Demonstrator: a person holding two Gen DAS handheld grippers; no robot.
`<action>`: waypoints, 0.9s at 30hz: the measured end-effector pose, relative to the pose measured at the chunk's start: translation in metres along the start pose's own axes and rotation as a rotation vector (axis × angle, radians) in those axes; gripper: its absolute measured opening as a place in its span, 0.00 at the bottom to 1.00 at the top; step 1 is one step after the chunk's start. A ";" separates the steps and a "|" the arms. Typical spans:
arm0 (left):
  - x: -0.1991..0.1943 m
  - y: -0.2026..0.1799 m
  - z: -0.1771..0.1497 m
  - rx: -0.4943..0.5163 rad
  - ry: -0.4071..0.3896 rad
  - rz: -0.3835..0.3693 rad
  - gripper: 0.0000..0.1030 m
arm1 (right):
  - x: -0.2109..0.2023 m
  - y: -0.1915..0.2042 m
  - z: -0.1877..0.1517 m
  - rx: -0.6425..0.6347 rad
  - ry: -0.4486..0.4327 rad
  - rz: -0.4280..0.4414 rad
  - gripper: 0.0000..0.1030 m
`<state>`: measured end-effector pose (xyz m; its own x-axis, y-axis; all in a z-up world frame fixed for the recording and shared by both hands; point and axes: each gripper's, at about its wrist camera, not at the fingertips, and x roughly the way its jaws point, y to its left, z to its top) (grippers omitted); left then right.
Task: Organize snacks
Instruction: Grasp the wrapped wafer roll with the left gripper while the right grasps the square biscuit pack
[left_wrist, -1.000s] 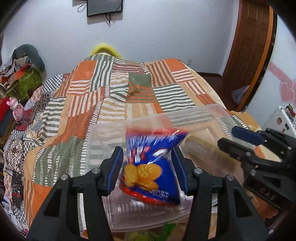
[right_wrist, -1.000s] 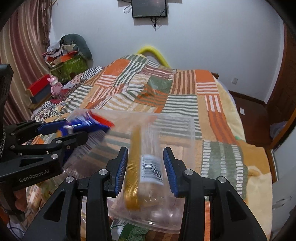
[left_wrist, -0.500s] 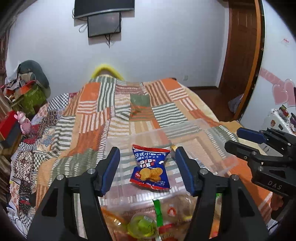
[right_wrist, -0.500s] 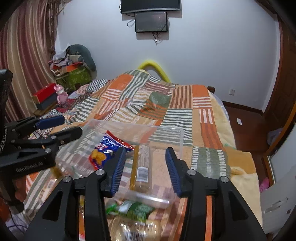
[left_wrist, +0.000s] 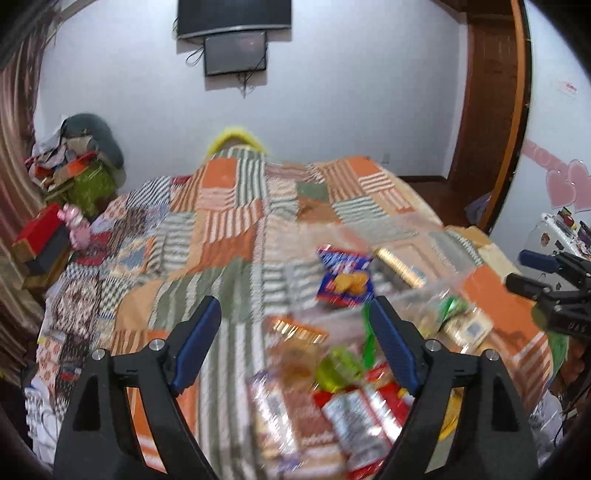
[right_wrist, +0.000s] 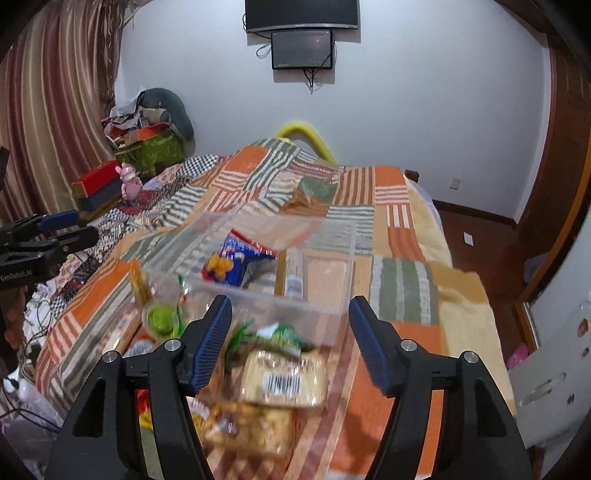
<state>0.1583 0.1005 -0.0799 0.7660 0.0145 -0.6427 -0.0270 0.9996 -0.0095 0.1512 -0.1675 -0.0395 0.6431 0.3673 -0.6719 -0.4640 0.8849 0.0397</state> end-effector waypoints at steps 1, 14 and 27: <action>0.000 0.004 -0.006 -0.008 0.013 0.005 0.81 | -0.001 0.000 -0.002 0.002 0.005 -0.001 0.64; 0.045 0.032 -0.089 -0.067 0.213 -0.004 0.81 | 0.029 -0.005 -0.049 0.070 0.165 -0.025 0.67; 0.095 0.028 -0.123 -0.087 0.319 -0.030 0.54 | 0.058 0.003 -0.056 0.054 0.247 0.006 0.75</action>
<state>0.1513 0.1270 -0.2350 0.5278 -0.0368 -0.8486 -0.0728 0.9934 -0.0884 0.1524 -0.1595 -0.1199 0.4689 0.2972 -0.8318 -0.4295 0.8996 0.0793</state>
